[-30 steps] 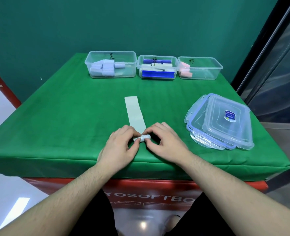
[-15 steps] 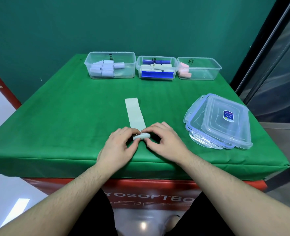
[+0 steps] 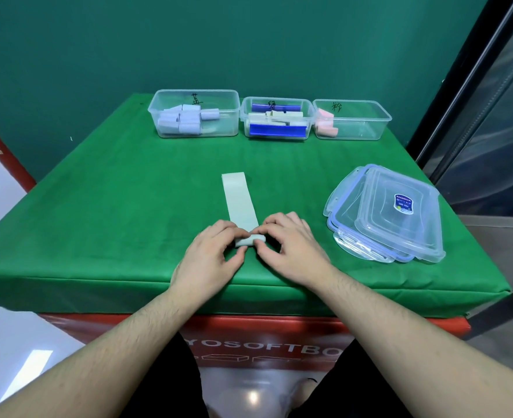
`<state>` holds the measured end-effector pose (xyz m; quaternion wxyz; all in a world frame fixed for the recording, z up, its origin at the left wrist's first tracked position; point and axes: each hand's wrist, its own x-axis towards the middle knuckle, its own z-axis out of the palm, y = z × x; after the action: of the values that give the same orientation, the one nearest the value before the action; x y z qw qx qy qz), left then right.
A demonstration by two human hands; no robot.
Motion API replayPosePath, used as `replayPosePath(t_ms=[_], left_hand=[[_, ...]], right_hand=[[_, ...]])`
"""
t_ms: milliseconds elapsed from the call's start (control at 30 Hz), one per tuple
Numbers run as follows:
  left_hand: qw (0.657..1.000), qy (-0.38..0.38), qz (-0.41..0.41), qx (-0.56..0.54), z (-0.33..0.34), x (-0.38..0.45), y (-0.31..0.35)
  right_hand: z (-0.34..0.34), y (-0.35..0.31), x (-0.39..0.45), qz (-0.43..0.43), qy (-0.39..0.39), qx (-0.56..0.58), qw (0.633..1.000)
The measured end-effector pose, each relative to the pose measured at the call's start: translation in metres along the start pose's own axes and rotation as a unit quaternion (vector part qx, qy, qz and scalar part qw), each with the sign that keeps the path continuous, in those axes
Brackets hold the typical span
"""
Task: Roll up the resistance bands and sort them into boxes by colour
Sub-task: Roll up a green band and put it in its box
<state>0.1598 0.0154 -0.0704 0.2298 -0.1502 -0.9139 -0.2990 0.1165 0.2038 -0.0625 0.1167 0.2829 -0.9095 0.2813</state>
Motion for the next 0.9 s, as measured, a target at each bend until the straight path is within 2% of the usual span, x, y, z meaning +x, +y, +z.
replayPosePath(t_ms=[333,533,900], left_hand=[[0.999,0.001,-0.036,0.007,-0.0002,0.0012,0.0018],[1.0,0.006,-0.013,-0.024,-0.0032,-0.0006,0.0029],[1.0,-0.003,-0.031,-0.003,0.0,0.0013,0.0038]], right_hand=[[0.004,0.0064,0.0015,-0.016,0.03,0.061,0.998],[0.0036,0.0054,-0.0009,-0.012,0.05,0.092,0.994],[0.0008,-0.0002,-0.0022,-0.008,0.033,0.001,0.999]])
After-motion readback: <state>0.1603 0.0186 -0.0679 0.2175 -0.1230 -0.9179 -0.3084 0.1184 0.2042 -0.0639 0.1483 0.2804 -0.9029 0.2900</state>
